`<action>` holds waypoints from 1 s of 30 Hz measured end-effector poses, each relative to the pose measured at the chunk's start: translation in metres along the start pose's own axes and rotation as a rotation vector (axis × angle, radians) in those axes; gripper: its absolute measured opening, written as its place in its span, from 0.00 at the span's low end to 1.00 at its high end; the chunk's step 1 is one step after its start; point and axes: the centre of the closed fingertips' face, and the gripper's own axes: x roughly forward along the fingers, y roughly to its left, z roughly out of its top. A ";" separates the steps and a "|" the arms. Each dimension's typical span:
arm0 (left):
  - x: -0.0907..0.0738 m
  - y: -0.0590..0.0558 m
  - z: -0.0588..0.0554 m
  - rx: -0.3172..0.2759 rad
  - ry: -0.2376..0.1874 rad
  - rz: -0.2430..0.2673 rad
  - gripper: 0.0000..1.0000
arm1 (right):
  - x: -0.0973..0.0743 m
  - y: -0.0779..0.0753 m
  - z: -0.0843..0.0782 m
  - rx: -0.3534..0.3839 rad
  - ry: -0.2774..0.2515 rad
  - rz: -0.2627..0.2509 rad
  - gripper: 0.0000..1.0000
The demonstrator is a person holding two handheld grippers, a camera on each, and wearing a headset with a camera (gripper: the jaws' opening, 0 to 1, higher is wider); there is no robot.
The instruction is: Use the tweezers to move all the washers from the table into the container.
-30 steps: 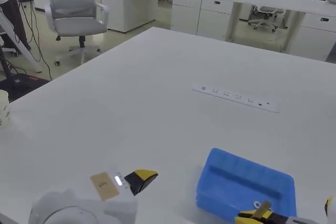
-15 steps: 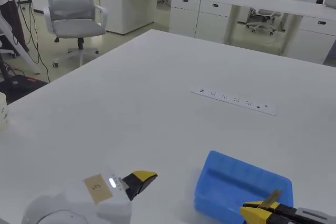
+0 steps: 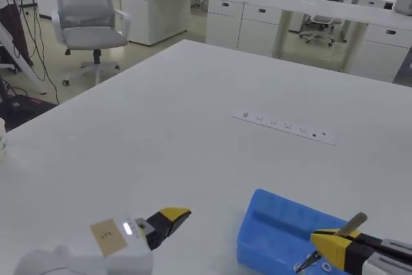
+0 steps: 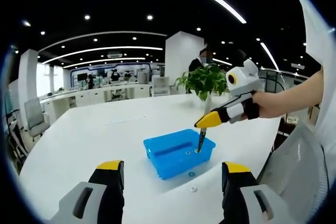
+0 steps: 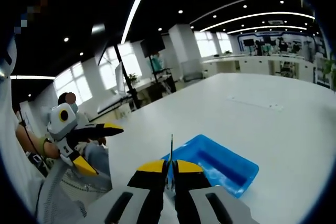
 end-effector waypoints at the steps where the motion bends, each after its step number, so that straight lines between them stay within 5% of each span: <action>1: 0.000 0.000 0.000 -0.002 -0.001 0.000 0.77 | -0.001 -0.002 0.002 0.004 -0.006 -0.005 0.02; 17: 0.000 0.001 0.002 -0.010 -0.008 0.004 0.77 | 0.004 -0.038 0.012 0.092 -0.028 -0.050 0.02; 30: -0.001 0.003 0.000 -0.011 0.000 0.009 0.76 | 0.024 -0.053 0.002 0.110 0.016 -0.060 0.02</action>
